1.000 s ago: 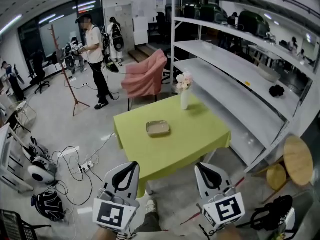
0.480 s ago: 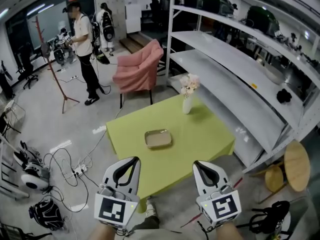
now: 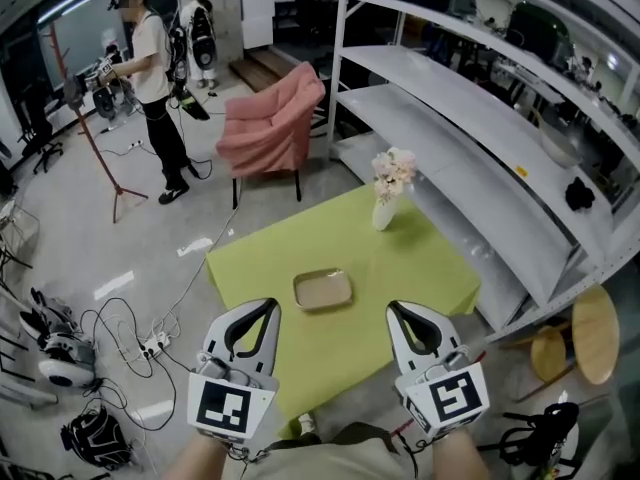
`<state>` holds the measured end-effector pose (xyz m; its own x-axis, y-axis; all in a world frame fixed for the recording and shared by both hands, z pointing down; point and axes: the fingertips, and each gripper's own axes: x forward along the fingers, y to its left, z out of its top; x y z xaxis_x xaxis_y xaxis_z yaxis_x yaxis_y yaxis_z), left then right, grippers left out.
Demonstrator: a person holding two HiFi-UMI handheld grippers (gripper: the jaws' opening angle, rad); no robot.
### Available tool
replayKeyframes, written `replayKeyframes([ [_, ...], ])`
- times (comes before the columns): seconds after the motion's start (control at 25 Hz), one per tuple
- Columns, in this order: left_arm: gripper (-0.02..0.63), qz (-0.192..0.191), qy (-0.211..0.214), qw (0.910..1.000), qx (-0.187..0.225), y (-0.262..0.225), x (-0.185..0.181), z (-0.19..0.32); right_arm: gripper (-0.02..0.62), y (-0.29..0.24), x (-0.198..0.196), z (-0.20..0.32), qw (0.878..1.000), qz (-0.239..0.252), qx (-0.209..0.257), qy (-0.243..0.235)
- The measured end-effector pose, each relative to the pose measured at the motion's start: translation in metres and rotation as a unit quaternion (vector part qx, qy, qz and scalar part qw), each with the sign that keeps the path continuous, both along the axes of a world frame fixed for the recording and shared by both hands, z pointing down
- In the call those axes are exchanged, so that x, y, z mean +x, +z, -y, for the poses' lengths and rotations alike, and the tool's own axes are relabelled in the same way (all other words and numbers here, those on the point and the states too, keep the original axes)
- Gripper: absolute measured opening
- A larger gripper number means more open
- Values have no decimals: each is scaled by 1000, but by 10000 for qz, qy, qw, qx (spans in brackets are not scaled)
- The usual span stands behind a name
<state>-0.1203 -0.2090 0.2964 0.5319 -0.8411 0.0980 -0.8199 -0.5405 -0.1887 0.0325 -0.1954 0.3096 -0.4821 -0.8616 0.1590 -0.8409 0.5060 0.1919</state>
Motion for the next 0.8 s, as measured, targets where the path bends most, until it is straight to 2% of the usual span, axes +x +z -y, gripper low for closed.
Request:
replayKeyframes([
  [0.2, 6, 75, -94, 9999, -115, 8, 2, 20, 15, 8, 4, 20, 9995, 13, -230, -224],
  [0.48, 6, 296, -249, 9987, -331, 28, 16, 41, 34, 44, 1, 47, 9909, -622, -775, -907],
  [0.64, 6, 287, -376, 9975, -525, 46, 19, 56, 43, 74, -2, 65, 9795, -887, -1180, -1371],
  [0.8, 6, 412, -481, 9948, -797, 76, 21, 68, 58, 114, -7, 81, 9608, -1416, -1531, -1825],
])
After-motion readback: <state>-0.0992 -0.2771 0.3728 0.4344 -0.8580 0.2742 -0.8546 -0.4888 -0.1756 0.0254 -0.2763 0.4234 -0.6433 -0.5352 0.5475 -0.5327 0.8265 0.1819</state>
